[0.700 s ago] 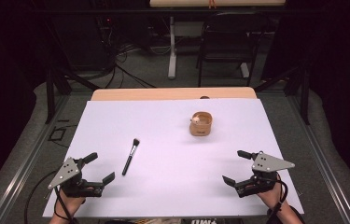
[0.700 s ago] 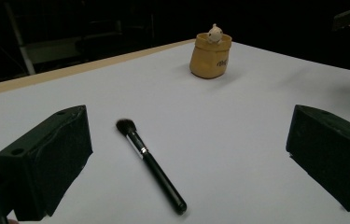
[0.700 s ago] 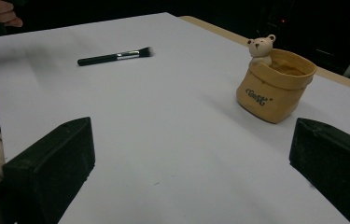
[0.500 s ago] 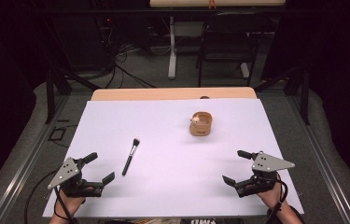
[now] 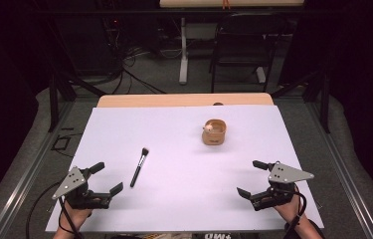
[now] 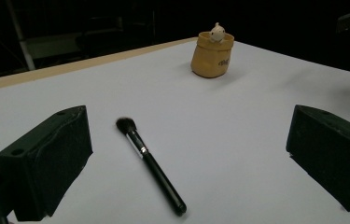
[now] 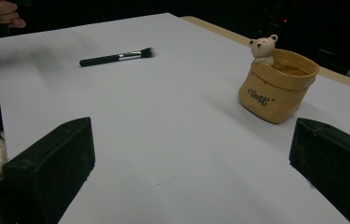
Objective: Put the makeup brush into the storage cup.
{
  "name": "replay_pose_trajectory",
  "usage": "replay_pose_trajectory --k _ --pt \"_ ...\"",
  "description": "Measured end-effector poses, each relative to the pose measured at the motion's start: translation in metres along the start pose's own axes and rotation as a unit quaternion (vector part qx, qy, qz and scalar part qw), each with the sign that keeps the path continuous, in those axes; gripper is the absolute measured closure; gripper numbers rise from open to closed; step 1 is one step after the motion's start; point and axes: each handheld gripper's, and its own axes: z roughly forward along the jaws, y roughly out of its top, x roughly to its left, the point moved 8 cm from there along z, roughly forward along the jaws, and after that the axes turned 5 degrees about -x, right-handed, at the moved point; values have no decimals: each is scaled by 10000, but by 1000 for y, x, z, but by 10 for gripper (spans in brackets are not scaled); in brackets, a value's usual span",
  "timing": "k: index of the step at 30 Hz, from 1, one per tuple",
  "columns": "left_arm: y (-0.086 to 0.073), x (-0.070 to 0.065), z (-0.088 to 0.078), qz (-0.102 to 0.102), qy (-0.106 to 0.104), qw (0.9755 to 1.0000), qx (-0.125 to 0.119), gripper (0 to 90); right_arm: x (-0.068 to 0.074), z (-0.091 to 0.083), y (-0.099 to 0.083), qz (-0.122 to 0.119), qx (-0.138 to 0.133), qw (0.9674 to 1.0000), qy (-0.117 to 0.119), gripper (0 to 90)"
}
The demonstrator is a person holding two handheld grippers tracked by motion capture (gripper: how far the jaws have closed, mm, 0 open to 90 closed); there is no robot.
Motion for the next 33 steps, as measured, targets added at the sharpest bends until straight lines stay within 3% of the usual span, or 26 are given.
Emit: replay_pose_trajectory --k 6,19,25,33 --pt "6 -1 8 19 86 10000 13 0 0 0 0 8 -1 10000 4 0" --pt "10 12 20 -100 306 9994 91 2 0 1 0 9 -5 10000 0 0" --pt "8 17 34 -87 411 9988 268 3 0 1 0 9 23 10000 13 0" --pt "7 20 51 -165 373 9979 506 0 0 1 -1 30 39 10000 27 0"
